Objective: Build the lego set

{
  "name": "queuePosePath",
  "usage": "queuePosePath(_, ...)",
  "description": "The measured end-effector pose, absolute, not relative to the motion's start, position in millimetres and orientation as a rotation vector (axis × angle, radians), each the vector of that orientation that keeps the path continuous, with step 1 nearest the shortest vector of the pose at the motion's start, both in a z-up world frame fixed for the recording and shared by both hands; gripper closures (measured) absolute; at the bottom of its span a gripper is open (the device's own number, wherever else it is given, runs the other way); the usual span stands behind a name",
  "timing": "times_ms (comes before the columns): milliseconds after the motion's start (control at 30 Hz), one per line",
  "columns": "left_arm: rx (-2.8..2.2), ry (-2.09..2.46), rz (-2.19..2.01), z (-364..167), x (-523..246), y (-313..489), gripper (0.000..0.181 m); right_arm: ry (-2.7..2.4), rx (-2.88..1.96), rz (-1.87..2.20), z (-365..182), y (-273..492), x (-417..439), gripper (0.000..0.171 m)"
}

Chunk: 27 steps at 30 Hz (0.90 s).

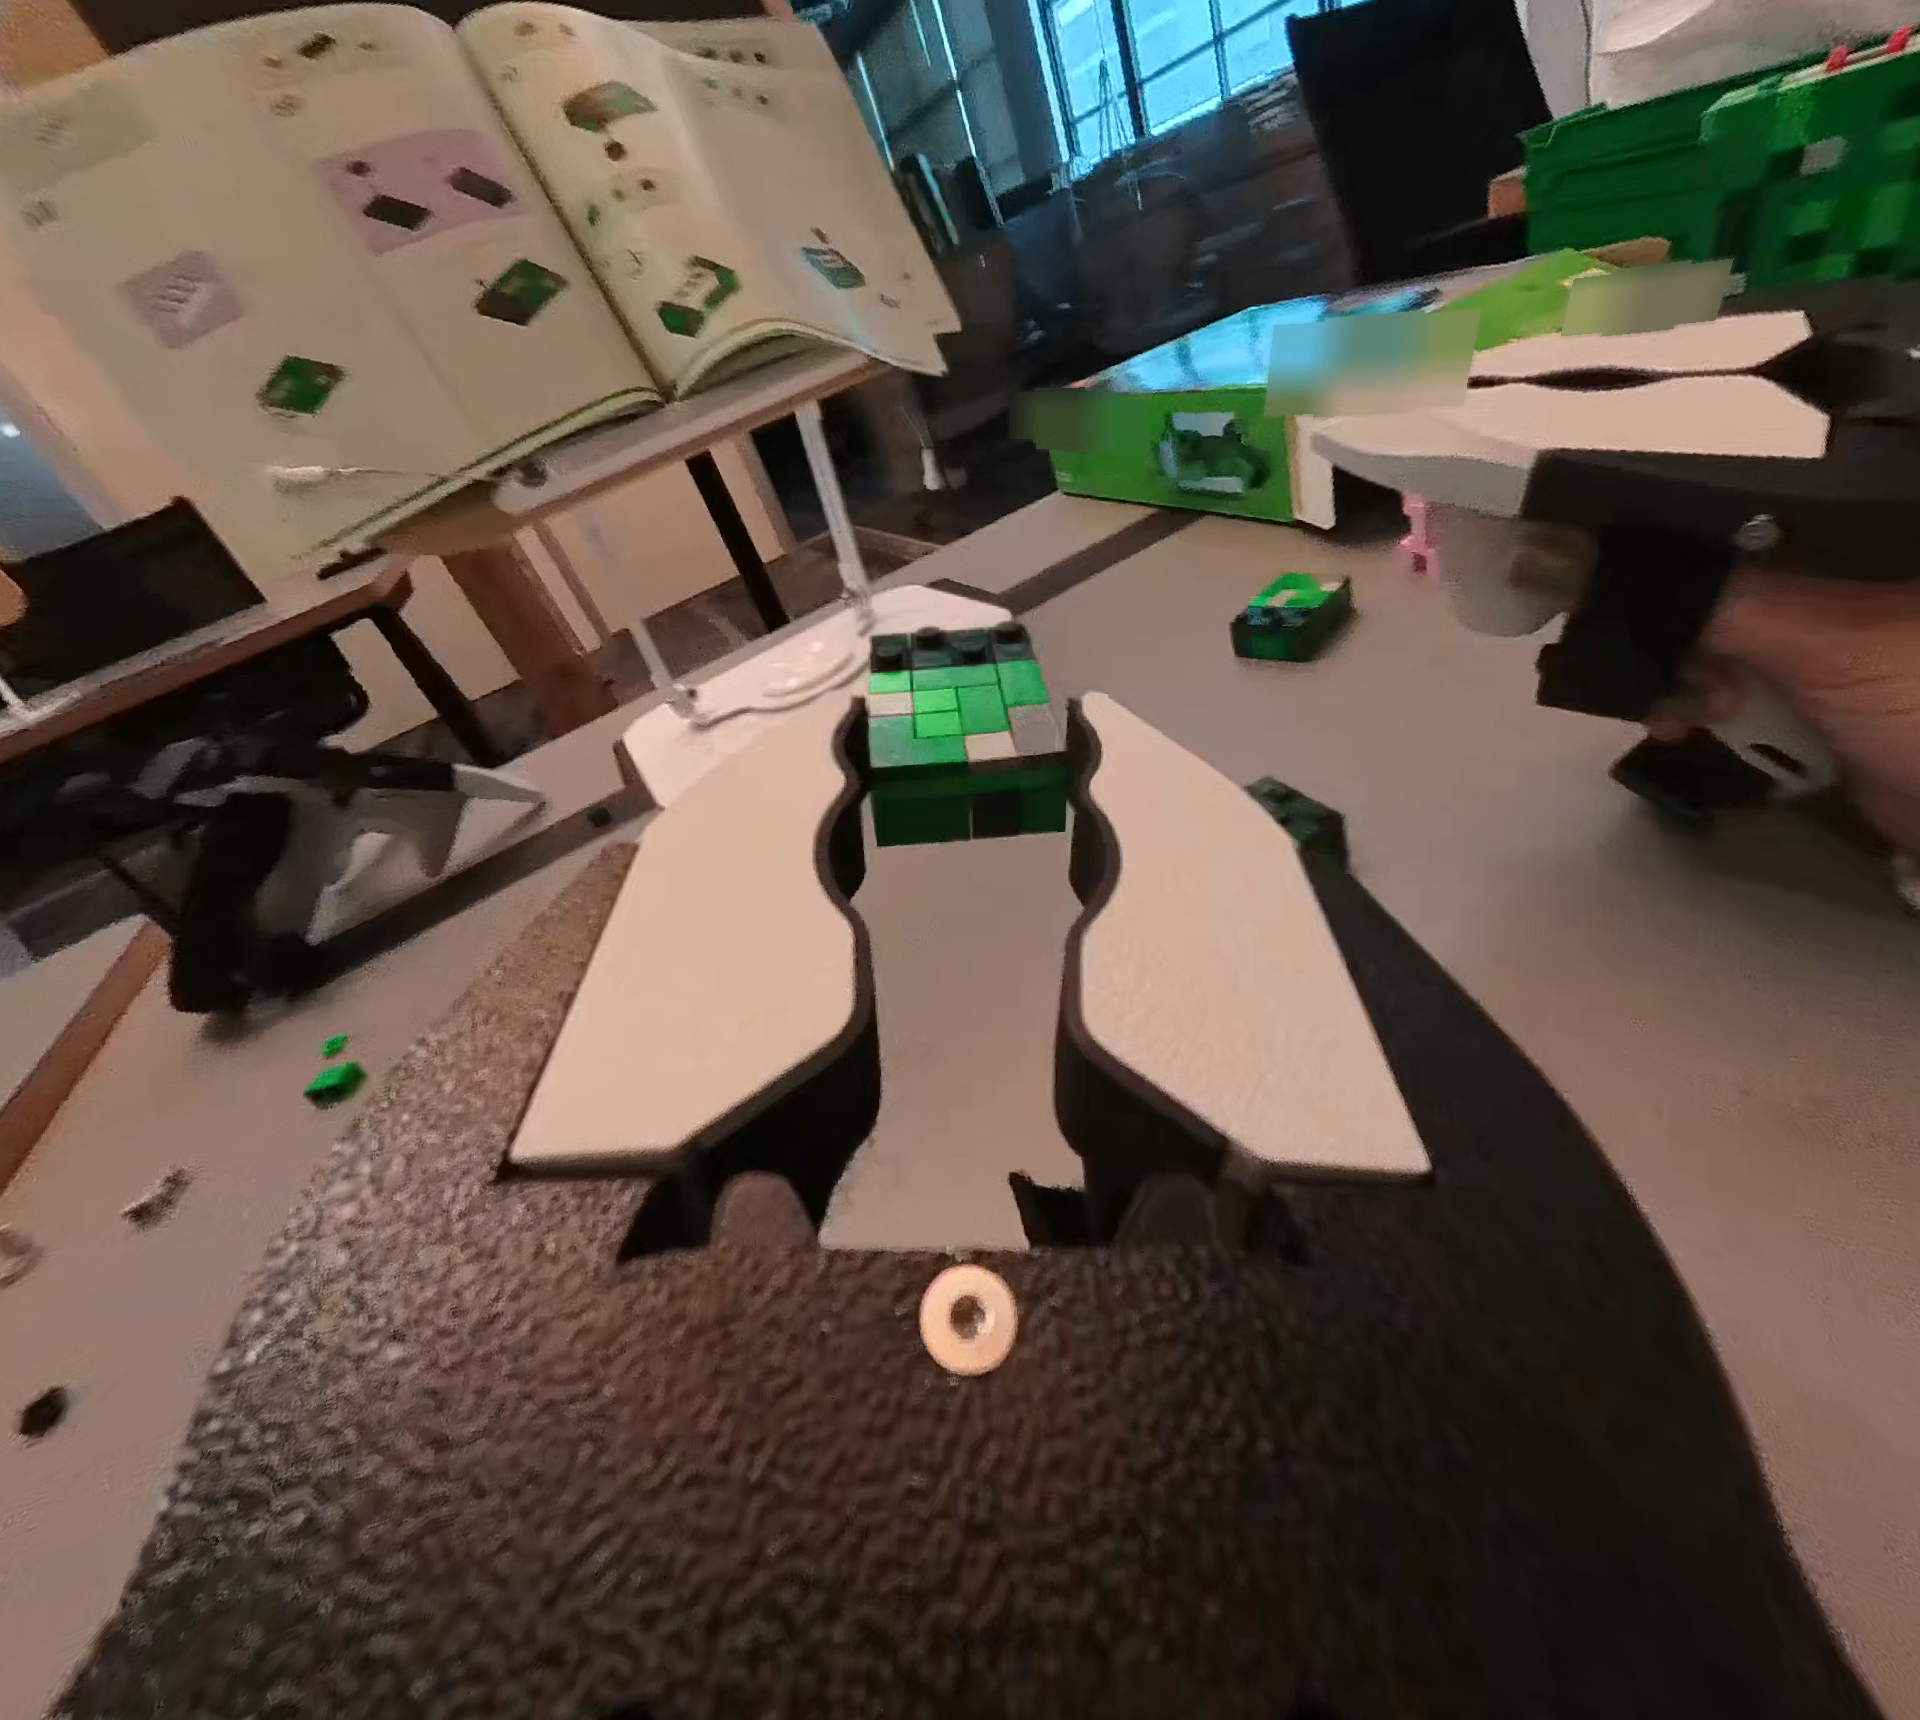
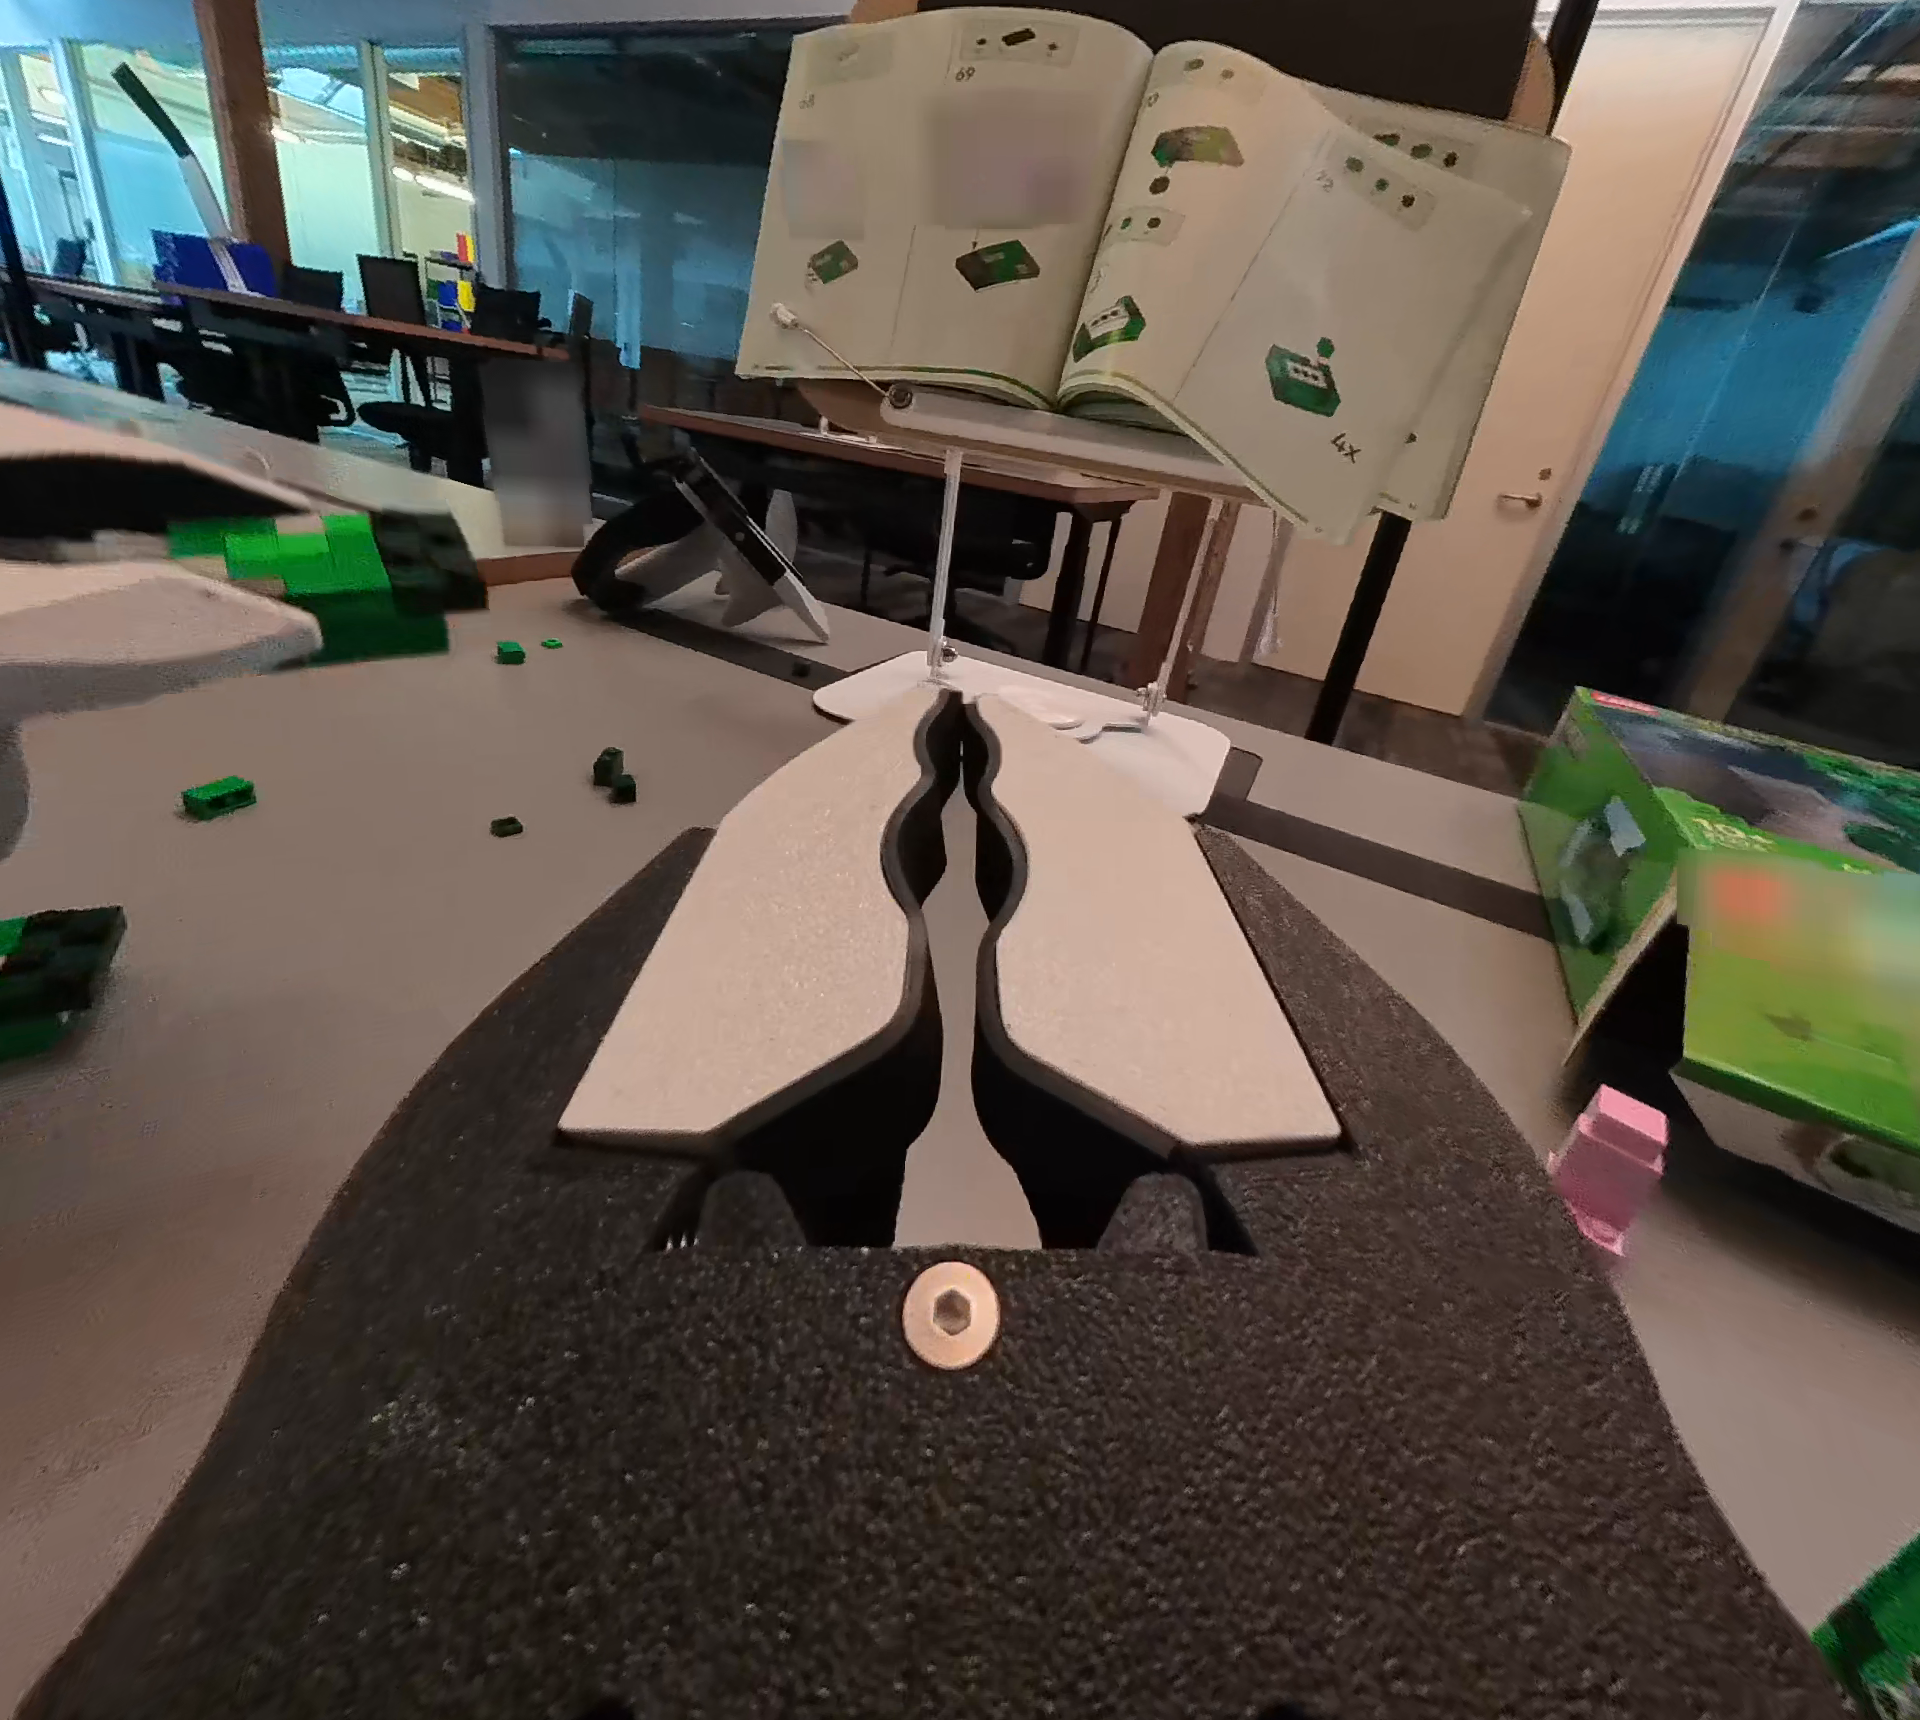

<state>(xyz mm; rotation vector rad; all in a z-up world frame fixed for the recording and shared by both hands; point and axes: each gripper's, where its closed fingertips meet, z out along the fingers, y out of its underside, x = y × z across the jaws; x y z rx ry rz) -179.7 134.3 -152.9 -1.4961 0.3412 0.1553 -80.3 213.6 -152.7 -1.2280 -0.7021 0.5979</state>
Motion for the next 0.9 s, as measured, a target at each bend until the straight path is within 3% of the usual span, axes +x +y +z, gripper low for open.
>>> queuePosePath(233, -1.624, 0.764, -0.308, -188.8, -82.1, 116.3, 0.146, -0.55, -1.211, 0.644, -141.9, 219.9, -57.1, 0.171)
queuePosePath(767, -2.04, 0.938, -0.229, -263.3, -76.5, 110.5, 0.145, -0.745, -1.199, 0.496, -153.0, 206.7, -78.6, 0.171)
queuePosePath(900, -1.983, 0.871, -0.242, -251.5, -79.2, 116.4, 0.125, -0.767, -1.186, 0.512, -153.3, 203.2, -82.4, 0.171)
